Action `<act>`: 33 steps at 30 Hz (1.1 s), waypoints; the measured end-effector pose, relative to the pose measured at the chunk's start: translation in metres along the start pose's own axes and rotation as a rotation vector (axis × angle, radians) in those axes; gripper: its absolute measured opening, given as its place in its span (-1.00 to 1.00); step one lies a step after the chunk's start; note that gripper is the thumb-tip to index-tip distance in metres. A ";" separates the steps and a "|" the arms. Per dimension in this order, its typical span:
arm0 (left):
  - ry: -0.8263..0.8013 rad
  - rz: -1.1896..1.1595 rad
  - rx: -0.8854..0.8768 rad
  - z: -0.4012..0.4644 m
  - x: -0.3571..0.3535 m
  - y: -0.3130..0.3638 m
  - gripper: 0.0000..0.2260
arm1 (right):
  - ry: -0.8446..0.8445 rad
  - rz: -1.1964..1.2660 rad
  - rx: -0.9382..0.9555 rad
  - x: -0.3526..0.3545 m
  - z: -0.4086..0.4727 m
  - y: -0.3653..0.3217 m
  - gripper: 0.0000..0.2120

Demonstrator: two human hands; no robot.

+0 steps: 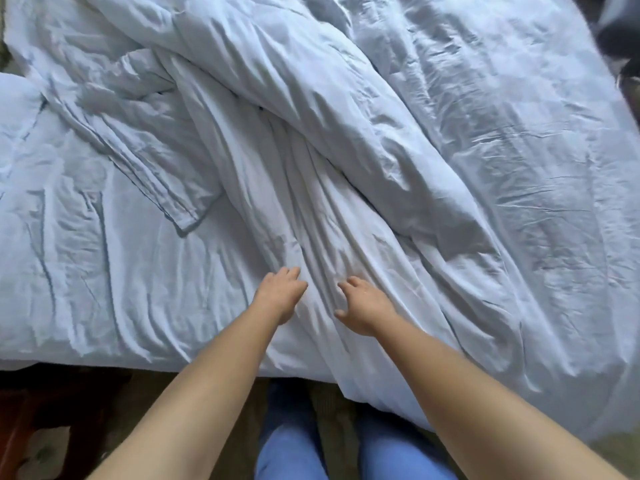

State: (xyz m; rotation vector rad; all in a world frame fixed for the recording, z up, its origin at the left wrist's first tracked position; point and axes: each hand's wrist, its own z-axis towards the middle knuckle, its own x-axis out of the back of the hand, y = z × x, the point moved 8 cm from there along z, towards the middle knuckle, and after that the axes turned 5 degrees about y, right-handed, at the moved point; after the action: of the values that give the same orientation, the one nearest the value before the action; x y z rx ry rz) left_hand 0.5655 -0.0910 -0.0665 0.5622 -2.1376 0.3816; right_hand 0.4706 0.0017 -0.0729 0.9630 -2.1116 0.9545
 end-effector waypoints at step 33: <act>0.170 0.282 -0.311 0.021 0.068 -0.110 -0.77 | 0.346 -0.026 -0.352 0.009 0.045 -0.126 -0.66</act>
State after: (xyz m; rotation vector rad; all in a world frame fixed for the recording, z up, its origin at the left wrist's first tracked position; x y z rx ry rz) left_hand 0.5727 -0.2115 -0.0159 0.0488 -2.0597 0.2330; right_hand 0.5570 -0.0979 -0.0461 0.5982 -1.8818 0.6506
